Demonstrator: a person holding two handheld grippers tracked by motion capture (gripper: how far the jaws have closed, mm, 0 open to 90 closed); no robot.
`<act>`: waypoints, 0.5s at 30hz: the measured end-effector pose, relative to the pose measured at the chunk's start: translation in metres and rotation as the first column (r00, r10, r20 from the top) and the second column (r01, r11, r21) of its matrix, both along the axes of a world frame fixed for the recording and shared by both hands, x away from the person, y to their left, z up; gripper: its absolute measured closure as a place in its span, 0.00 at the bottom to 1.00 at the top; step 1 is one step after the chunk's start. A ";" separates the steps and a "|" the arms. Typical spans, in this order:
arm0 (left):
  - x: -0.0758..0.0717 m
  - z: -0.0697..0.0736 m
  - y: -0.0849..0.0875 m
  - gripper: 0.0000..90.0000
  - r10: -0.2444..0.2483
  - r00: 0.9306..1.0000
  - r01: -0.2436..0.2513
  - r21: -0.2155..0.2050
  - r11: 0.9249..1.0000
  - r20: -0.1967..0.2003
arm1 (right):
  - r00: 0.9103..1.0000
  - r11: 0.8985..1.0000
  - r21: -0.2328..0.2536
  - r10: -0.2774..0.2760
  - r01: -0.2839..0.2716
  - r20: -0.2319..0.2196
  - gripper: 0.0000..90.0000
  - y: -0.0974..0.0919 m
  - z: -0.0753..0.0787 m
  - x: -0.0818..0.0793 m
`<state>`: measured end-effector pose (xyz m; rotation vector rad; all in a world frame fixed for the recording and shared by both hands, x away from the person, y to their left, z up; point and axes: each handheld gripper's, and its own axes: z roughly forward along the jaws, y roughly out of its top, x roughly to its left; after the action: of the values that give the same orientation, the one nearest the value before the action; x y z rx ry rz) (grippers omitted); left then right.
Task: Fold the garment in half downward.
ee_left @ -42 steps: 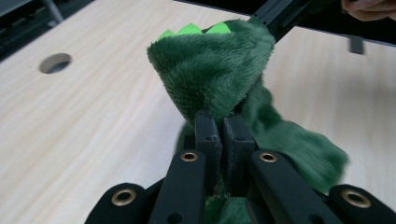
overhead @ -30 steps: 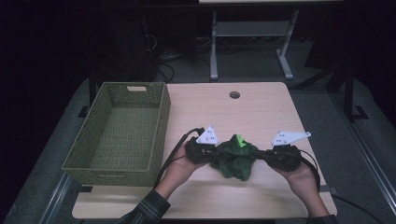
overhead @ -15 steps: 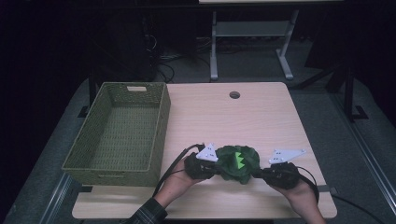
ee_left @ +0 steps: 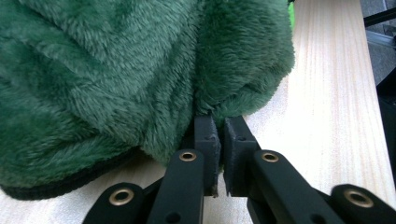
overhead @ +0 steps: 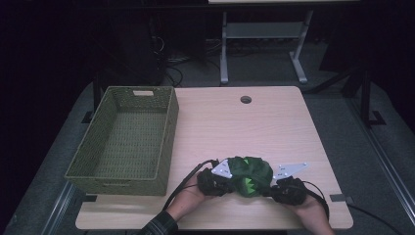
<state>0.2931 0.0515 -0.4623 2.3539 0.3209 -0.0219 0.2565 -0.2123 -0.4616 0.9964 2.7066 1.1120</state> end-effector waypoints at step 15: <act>-0.014 0.024 0.020 0.74 0.025 0.999 -0.026 -0.082 0.996 -0.022 | 0.999 0.999 0.050 -0.011 0.009 0.032 0.82 -0.010 0.012 -0.012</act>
<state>0.2787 0.0717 -0.4382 2.2693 0.3538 -0.0469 0.2444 -0.2226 -0.4492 0.9887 2.6586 1.1895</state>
